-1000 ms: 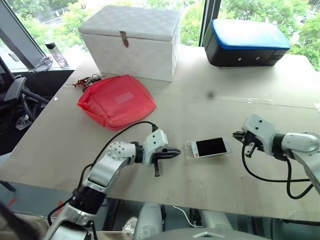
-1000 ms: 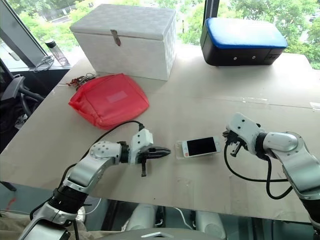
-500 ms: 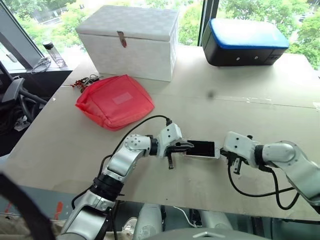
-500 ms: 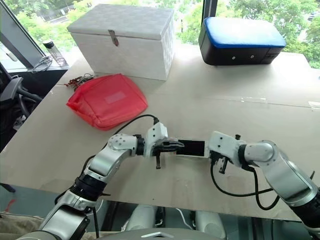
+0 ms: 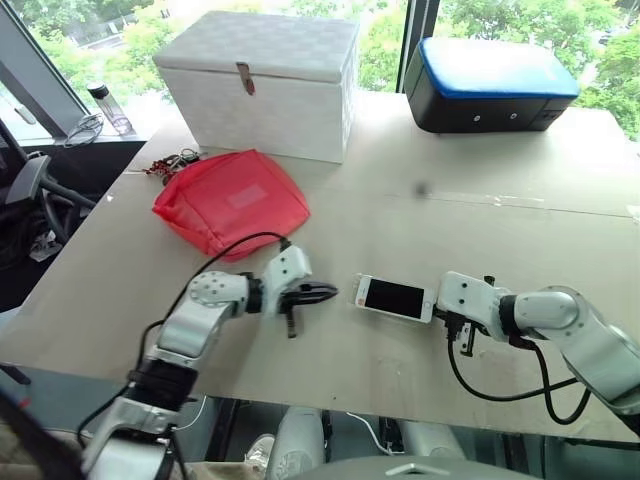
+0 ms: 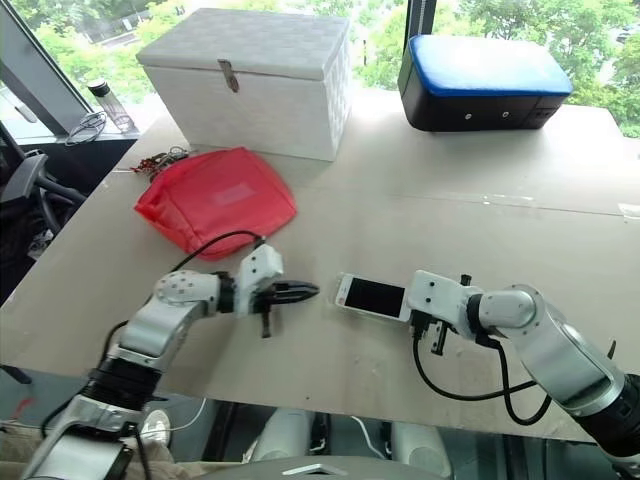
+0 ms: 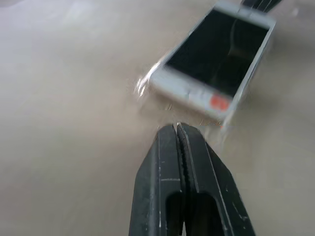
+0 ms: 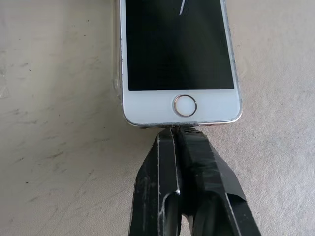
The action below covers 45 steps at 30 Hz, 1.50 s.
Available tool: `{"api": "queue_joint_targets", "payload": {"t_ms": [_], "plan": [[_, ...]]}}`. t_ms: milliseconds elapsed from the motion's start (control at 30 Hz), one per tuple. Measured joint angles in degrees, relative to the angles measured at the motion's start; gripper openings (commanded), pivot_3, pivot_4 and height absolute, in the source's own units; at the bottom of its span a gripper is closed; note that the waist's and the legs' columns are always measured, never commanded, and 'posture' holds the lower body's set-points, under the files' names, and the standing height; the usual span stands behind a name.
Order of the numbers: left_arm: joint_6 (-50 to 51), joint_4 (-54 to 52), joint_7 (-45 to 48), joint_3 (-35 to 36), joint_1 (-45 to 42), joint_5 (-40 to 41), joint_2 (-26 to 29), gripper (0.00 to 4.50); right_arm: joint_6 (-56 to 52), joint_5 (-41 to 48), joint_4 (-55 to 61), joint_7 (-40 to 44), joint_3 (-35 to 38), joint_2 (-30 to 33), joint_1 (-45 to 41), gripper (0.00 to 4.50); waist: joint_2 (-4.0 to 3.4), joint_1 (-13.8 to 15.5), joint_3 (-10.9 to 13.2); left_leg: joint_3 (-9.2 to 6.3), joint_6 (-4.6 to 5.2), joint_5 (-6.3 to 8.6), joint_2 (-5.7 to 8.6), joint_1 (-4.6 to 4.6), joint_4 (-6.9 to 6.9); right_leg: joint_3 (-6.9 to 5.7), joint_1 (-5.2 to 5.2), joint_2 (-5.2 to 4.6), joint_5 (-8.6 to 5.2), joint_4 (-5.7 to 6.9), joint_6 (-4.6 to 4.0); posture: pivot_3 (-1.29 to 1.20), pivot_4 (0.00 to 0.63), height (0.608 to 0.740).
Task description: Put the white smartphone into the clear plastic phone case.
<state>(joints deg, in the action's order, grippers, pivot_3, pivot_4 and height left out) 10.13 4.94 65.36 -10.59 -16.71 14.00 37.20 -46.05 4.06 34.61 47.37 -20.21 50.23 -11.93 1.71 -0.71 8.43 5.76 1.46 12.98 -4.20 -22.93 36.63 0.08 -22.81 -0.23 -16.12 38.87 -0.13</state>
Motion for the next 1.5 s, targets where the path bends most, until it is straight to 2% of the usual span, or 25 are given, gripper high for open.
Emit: {"api": "queue_joint_targets", "payload": {"t_ms": [267,400,567,900,1133,1233,1500], "plan": [[-3.9,8.5,2.1,-3.2,-7.5,-3.4,-3.9,0.02,-0.3,0.3,0.0,-0.2,-0.3,-0.7,-0.7,0.0,-0.01,0.8,0.0,-0.05,0.02,0.0,0.08,-0.01,0.11,-0.11,0.05,-0.06,0.01,0.07,0.01,0.0,0.15,0.74],[-1.8,8.8,3.6,-5.4,-10.2,-4.8,-5.7,0.02,-0.3,-1.5,-0.8,0.2,-3.9,-0.9,-3.9,0.0,-0.01,0.8,0.0,-0.04,0.02,0.0,0.08,-0.05,0.14,-0.1,0.04,-0.04,0.02,0.05,0.0,0.0,0.15,0.74],[4.2,5.8,3.7,-4.4,-9.9,-4.8,-5.6,0.02,-0.8,-5.7,-3.8,1.4,-9.0,-3.3,-10.0,0.0,0.05,0.1,-0.1,-0.09,0.02,0.0,0.04,0.01,0.13,-0.11,0.08,0.02,0.01,0.08,0.02,0.0,0.15,0.74],[11.4,3.8,-2.4,-1.0,-9.1,-5.0,-9.4,0.02,1.5,-7.3,-8.7,5.1,-8.9,-5.3,-12.4,0.0,0.2,-0.1,-0.1,-0.08,0.03,-0.01,0.0,0.06,0.41,-0.1,0.17,-0.01,0.11,0.13,-0.1,0.0,0.15,0.74],[12.9,2.2,-7.2,1.1,-9.4,-5.7,-12.3,0.02,11.5,-12.2,-22.5,6.2,-9.7,-7.8,-19.5,0.0,0.23,-0.1,-0.1,-0.04,0.04,-0.01,-0.02,0.02,0.44,-0.09,0.15,0.01,0.21,0.12,-0.1,0.0,0.15,0.74],[15.8,-0.5,-8.3,0.9,-6.4,-5.7,-12.6,0.02,13.0,-13.8,-23.6,7.4,-9.9,-8.3,-19.8,0.0,0.23,-0.1,-0.1,-0.05,0.03,-0.01,-0.02,-0.02,0.41,-0.11,0.13,0.0,0.22,0.09,-0.12,0.0,0.15,0.74],[19.3,-2.9,-11.2,1.4,-5.5,-5.9,-12.4,0.02,12.7,-18.7,-23.3,7.0,-9.6,-11.5,-18.6,0.0,0.36,-0.3,-0.3,-0.06,0.03,-0.01,-0.07,0.19,0.41,-0.1,0.21,0.0,0.17,0.18,-0.24,0.0,0.15,0.74]]}}
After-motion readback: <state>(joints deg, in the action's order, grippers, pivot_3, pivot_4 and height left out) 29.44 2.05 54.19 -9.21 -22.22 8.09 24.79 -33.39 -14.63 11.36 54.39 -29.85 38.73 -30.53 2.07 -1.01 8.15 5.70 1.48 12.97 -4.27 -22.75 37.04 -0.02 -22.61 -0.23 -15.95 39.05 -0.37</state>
